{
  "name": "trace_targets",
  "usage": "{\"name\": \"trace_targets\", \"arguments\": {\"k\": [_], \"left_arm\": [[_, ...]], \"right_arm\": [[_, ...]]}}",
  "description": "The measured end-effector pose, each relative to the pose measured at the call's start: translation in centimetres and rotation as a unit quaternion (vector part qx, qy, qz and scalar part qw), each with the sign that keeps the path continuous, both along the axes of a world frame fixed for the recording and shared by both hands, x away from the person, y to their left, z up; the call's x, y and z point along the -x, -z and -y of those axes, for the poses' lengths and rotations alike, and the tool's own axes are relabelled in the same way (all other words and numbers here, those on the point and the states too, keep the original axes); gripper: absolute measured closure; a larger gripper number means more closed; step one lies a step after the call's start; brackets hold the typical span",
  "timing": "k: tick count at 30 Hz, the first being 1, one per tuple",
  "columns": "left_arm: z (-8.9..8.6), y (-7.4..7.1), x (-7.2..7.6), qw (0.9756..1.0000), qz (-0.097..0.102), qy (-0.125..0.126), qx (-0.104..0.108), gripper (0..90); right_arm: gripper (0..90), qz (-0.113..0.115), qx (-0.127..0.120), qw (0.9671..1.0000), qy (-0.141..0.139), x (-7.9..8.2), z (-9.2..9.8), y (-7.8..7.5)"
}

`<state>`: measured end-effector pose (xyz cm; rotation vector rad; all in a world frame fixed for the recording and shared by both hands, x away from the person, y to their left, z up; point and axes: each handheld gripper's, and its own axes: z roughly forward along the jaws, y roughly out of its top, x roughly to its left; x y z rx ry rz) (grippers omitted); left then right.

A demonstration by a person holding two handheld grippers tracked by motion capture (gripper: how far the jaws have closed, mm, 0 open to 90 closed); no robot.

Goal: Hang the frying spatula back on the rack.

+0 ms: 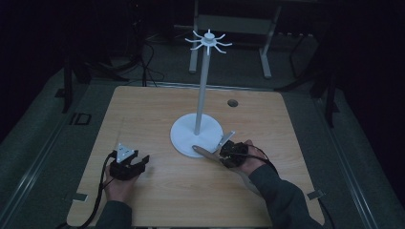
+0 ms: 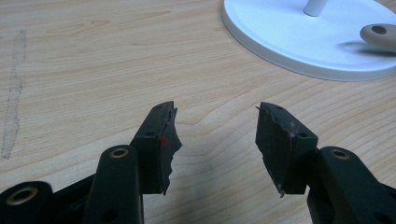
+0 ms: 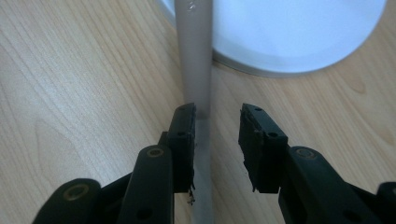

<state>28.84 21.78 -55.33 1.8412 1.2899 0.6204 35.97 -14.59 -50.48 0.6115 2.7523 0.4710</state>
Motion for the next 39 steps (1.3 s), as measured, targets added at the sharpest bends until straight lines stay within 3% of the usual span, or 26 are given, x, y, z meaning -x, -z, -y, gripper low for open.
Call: {"name": "trace_targets", "arguments": {"k": [15,17,29,35,39], "left_arm": [[-0.1,-0.1,0.1,1.0000,0.002,-0.003,0.003,47.5],[-0.1,-0.1,0.1,1.0000,0.005,-0.005,0.005,47.5],[-0.1,-0.1,0.1,1.0000,0.005,-0.004,0.004,47.5],[-0.1,-0.1,0.1,1.0000,0.005,-0.005,0.005,47.5],[-0.2,-0.1,0.1,1.0000,0.006,-0.005,0.006,47.5]], "right_arm": [[68.7,-0.017,0.025,0.9995,-0.002,-0.6,-1.4,2.2],[73.5,-0.021,0.020,0.9996,-0.001,-0.8,-1.4,2.4],[73.4,-0.033,0.008,0.9992,0.019,-1.6,-1.1,2.5],[74.4,-0.047,-0.009,0.9984,0.029,-2.1,-0.7,2.5],[74.6,-0.043,-0.023,0.9979,0.043,-2.1,-0.3,2.5]]}}
